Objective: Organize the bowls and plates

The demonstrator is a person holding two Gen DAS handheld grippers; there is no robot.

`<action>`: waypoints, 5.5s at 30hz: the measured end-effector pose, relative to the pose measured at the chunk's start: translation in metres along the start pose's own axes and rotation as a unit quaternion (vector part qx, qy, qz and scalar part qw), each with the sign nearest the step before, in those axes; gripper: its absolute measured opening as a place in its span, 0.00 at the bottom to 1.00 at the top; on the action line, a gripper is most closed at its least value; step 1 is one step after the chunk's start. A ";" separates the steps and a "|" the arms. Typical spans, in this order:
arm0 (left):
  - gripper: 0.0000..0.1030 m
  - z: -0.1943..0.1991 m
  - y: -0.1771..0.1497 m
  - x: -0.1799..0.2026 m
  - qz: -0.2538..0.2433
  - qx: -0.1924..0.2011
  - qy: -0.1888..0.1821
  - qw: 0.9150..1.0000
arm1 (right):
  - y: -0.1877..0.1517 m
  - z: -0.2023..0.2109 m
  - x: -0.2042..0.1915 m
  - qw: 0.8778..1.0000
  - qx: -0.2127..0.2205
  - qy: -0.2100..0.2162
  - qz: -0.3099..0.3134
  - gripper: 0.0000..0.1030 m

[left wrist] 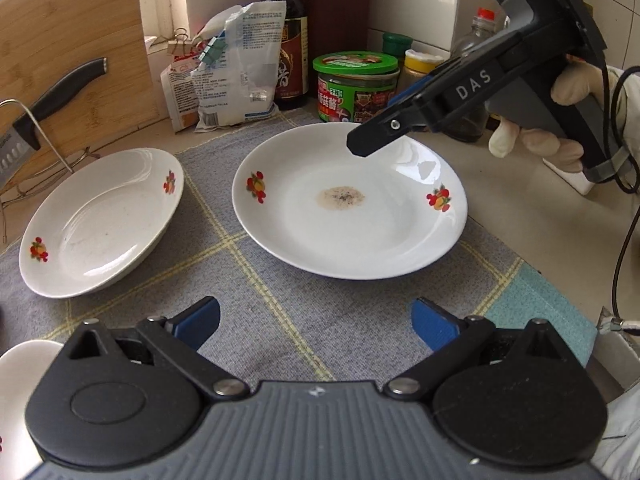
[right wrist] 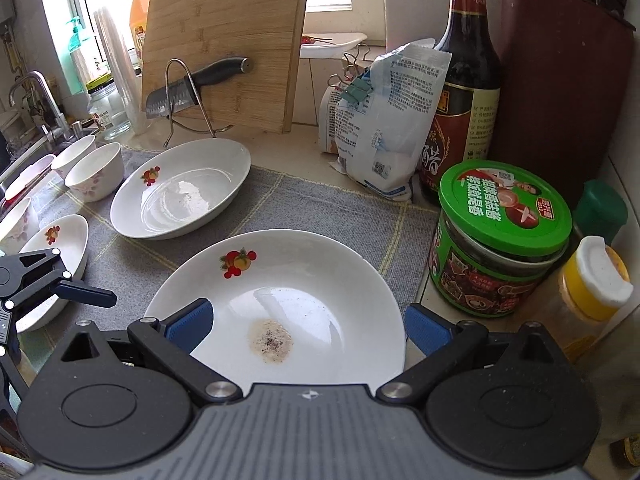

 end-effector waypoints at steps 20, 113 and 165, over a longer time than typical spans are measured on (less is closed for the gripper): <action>0.99 0.112 -0.035 -0.037 0.066 0.044 0.113 0.990 | 0.017 0.032 -0.134 0.998 0.050 0.031 0.036 1.00; 1.00 0.119 -0.144 -0.152 0.020 0.041 0.033 0.998 | 0.004 -0.133 -0.281 0.981 -0.110 0.151 0.059 1.00; 0.99 0.126 -0.134 -0.149 0.000 0.017 0.016 1.000 | 0.015 -0.119 -0.288 0.973 -0.127 0.191 0.038 1.00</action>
Point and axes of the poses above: each gripper's, at about its wrist camera, not at the fingertips, and z roughly against the way its jaws point, x to its right, y to its top, the point moved 7 cm from there along -z, roughly the way its jaws point, and after that the axes turned 6 degrees about x, right-handed, at the moved point
